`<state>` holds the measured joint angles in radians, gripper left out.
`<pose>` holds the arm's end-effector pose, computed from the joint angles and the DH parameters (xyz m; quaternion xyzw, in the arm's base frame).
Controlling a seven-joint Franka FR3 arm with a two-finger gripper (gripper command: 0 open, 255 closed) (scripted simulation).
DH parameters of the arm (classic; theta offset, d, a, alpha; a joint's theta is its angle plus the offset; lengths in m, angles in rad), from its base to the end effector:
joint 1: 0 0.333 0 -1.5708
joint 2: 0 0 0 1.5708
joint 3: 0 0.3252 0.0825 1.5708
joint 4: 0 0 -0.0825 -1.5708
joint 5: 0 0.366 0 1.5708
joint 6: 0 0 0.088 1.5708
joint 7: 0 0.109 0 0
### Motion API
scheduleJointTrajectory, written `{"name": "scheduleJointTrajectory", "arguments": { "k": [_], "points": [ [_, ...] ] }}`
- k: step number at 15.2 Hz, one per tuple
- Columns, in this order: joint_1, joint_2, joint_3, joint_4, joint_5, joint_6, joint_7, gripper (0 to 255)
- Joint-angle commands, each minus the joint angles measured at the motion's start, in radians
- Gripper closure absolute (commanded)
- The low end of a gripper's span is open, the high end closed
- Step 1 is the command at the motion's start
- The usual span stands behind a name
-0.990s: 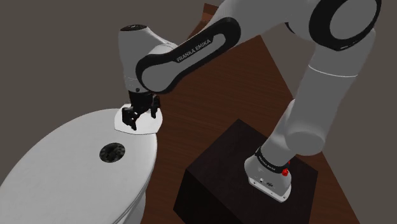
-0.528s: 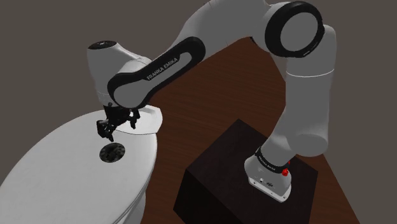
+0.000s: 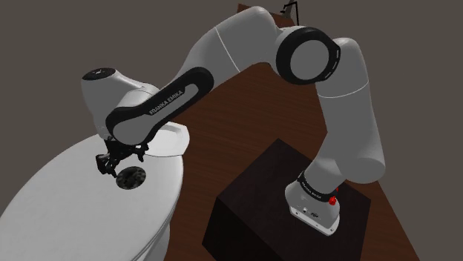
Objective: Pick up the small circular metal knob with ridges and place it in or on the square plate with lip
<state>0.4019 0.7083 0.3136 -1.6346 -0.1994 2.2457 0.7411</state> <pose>0.5305 0.4163 0.2309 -0.9991 -0.0195 0.0387 0.0007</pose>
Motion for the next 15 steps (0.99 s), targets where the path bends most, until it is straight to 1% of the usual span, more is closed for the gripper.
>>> {"name": "scheduleJointTrajectory", "arguments": {
  "k": [1, 4, 12, 13, 15],
  "points": [
    [0.004, 0.019, -0.004, 0.004, -0.005, 0.015, 0.003, 0],
    [0.008, 0.04, -0.01, 0.002, -0.011, 0.038, 0.007, 0],
    [0.008, 0.04, -0.01, 0.002, -0.011, 0.038, 0.007, 0],
    [0.008, 0.04, -0.01, 0.002, -0.011, 0.038, 0.007, 255],
    [0.008, 0.04, -0.01, 0.002, -0.011, 0.038, 0.007, 255]
  ]
}}
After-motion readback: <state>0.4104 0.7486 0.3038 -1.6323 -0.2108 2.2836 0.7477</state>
